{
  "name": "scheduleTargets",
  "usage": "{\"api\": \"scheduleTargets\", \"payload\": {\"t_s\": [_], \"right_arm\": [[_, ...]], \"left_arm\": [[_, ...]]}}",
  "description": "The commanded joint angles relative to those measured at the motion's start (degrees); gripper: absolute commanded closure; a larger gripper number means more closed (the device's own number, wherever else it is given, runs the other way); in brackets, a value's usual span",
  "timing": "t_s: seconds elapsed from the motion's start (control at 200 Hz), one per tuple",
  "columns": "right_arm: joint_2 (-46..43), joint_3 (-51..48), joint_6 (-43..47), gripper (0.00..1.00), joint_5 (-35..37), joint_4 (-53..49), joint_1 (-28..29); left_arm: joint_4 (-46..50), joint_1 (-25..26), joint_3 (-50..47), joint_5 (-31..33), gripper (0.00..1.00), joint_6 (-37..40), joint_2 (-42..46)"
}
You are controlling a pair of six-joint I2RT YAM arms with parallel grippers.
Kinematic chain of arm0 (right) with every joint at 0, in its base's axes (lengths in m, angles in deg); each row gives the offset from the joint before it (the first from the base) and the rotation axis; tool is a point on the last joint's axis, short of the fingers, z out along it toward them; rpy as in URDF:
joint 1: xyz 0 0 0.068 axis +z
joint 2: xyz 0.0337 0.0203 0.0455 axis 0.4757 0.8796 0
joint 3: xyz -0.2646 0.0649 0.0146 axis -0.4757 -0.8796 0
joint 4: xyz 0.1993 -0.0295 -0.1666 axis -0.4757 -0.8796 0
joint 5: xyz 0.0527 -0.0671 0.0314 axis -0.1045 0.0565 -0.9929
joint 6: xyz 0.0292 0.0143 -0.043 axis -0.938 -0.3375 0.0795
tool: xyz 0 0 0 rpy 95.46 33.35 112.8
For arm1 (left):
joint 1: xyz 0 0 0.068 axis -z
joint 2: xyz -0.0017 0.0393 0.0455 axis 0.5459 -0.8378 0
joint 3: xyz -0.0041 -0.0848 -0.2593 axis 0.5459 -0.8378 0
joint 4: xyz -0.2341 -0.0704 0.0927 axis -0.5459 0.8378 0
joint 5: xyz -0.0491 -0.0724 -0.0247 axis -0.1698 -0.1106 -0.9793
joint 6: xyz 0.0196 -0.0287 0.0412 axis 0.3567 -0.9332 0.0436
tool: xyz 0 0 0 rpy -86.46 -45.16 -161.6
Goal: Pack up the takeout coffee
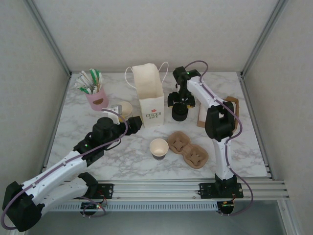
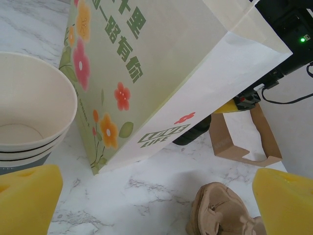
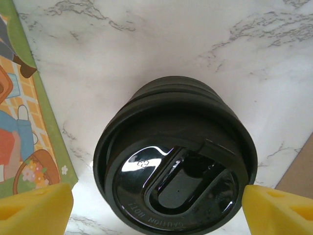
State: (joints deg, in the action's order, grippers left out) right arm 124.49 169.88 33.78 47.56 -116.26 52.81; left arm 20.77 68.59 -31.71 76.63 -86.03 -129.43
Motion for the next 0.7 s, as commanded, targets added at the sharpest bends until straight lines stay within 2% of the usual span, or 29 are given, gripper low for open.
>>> {"api": "scheduleTargets", "payload": {"t_s": [0.0, 0.255, 0.431, 0.696], "right_arm": [[1.7, 2.2, 0.1, 0.11, 2.3, -2.7, 0.3], [1.4, 3.1, -0.2, 0.1, 5.6, -3.7, 0.4], [0.2, 2.7, -0.3, 0.09, 4.0, -2.6, 0.3], [1.4, 2.6, -0.3, 0.13, 2.2, -2.3, 0.1]], "left_arm": [[-1.2, -0.4, 0.0, -0.6, 0.0, -0.3, 1.2], [-1.4, -0.4, -0.1, -0.5, 0.0, -0.3, 1.4], [-1.3, -0.5, -0.1, -0.7, 0.0, -0.3, 1.5], [-1.3, -0.4, -0.1, -0.7, 0.0, -0.3, 1.8]]}}
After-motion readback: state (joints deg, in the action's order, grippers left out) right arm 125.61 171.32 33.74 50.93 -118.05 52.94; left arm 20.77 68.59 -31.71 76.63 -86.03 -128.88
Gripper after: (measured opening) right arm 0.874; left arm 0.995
